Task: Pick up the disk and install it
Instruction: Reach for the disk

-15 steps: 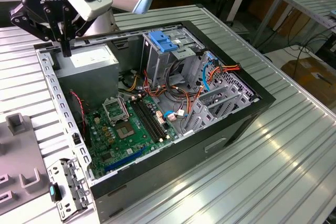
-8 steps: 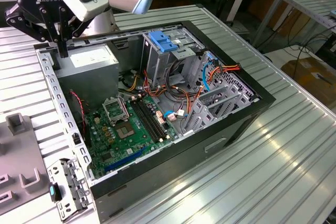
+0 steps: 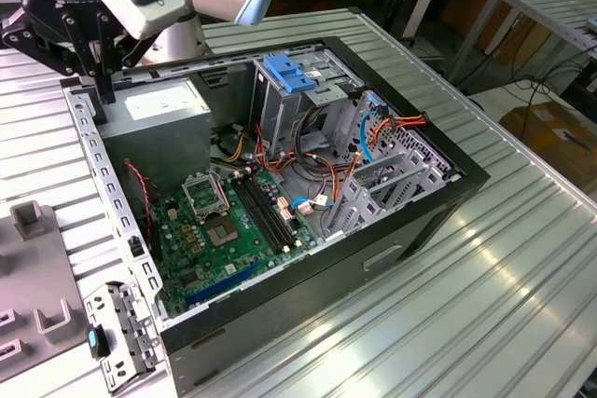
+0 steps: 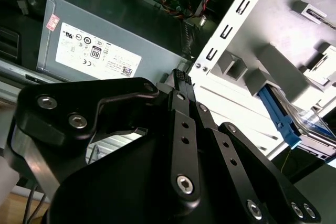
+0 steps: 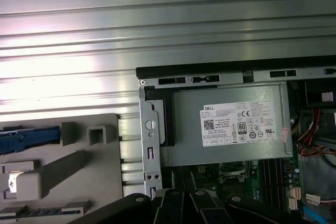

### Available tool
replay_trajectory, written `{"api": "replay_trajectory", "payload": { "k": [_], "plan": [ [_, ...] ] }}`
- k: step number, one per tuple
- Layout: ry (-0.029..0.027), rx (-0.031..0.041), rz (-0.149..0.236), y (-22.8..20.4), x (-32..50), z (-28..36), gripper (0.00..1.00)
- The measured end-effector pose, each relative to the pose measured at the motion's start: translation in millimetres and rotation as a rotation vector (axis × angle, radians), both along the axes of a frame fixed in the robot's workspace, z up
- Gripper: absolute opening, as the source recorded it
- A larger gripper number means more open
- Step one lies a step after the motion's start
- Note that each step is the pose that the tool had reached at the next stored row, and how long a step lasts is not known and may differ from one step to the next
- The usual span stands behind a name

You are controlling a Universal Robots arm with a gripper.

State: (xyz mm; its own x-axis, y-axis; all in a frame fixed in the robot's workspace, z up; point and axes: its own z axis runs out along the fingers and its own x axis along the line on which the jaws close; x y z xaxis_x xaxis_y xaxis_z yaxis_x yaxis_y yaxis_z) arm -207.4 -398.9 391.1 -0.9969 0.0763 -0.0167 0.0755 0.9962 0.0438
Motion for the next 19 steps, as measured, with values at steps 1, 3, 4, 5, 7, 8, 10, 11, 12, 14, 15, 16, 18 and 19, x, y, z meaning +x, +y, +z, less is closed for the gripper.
{"api": "replay_trajectory", "payload": {
  "k": [1,3,4,5,7,8,10,11,12,14,15,16,18,19],
  "plan": [
    [0.0001,0.0000,0.000,0.0,-1.2,0.0,0.11],
    [0.0003,0.0000,0.000,0.0,-2.5,0.0,0.11],
    [0.0003,0.0000,0.000,0.0,-3.1,-0.1,0.11],
    [0.0004,0.0000,0.000,0.0,-4.1,-0.1,0.11],
    [0.0005,0.0000,0.000,0.0,-5.7,-0.1,0.11],
    [0.0005,0.0000,0.000,0.0,-6.8,-0.2,0.11],
    [0.0006,0.0000,0.000,0.0,-8.7,-0.2,0.11],
    [0.0006,0.0000,0.000,0.0,-9.4,-0.2,0.11],
    [0.0007,0.0000,0.000,0.0,-10.4,-0.2,0.11],
    [0.0008,0.0000,0.000,0.0,-13.0,-0.3,0.11],
    [0.0008,0.0000,0.000,0.0,-13.8,-0.4,0.11],
    [0.0009,0.0000,0.000,0.0,-14.6,-0.4,0.11],
    [0.0009,0.0001,0.000,0.0,-16.0,-0.4,0.11],
    [0.0010,0.0000,0.000,0.0,-16.8,-0.4,0.11]
  ]
}}
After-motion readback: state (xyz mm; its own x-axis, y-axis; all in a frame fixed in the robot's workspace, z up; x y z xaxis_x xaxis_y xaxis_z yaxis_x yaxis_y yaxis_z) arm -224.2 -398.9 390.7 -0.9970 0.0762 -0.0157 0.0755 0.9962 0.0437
